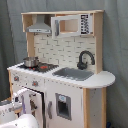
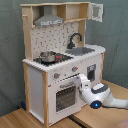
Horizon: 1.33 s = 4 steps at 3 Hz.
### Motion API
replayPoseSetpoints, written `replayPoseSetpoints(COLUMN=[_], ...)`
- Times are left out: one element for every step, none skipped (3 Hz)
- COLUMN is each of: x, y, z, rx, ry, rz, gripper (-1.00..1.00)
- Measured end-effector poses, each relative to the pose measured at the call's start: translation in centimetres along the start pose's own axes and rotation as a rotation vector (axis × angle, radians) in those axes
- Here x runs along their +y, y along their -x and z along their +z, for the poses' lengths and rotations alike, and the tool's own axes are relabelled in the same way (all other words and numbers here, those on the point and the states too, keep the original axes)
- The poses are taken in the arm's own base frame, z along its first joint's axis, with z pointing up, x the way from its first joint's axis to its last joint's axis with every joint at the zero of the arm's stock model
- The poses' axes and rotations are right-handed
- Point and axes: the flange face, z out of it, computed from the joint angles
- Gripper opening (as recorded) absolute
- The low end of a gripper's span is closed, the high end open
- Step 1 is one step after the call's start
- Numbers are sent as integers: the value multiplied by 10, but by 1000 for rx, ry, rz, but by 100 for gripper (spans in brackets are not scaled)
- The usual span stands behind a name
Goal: Play with the kitchen
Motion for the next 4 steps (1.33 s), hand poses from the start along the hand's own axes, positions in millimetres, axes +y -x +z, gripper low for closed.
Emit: replayPoseSetpoints(x=[-7, -2, 4, 17], y=[-21, -28, -20, -11], z=[13, -27, -58, -85], rx=[0, 48, 74, 99], ry=[3, -5, 0, 13], rz=[-19, -26, -38, -64], gripper=[100, 100, 100, 100])
